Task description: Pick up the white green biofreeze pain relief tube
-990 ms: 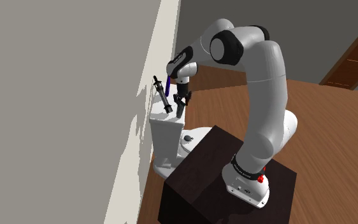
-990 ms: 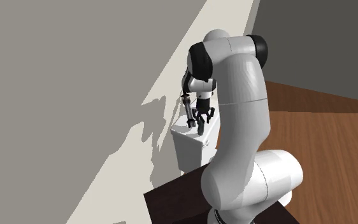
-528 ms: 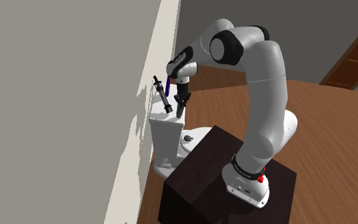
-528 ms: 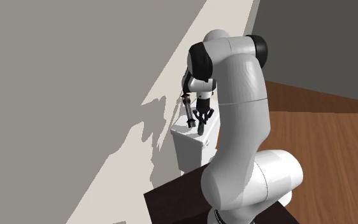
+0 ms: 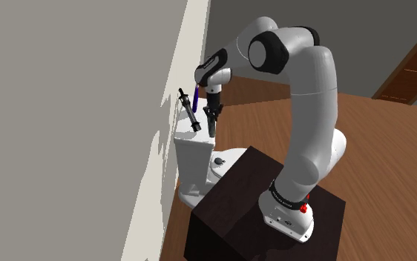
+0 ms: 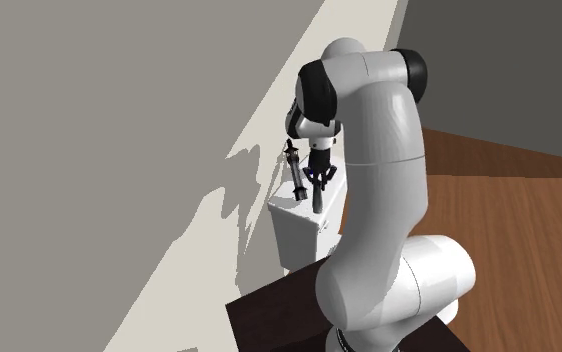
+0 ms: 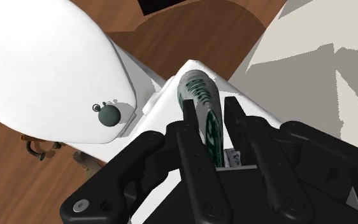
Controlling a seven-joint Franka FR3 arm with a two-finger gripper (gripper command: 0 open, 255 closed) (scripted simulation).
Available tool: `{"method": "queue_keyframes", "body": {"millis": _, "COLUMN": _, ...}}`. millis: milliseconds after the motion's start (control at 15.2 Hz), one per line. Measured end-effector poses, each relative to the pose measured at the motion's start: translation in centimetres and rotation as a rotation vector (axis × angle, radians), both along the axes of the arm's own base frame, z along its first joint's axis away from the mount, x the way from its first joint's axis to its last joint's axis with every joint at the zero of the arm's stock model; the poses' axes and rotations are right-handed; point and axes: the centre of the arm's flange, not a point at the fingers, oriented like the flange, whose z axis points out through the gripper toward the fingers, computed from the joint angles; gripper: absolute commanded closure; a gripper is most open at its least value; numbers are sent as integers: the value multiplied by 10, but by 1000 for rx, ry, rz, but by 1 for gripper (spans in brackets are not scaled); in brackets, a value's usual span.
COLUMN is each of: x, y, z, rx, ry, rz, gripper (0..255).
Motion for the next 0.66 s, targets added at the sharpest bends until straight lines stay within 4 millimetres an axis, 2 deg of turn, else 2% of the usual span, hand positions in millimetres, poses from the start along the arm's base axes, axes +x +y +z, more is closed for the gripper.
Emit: {"method": "queue_keyframes", "body": {"millis": 660, "x": -1, "y": 0, "z": 50, "rx": 0, "ry": 0, "rz": 0, "gripper": 255}}
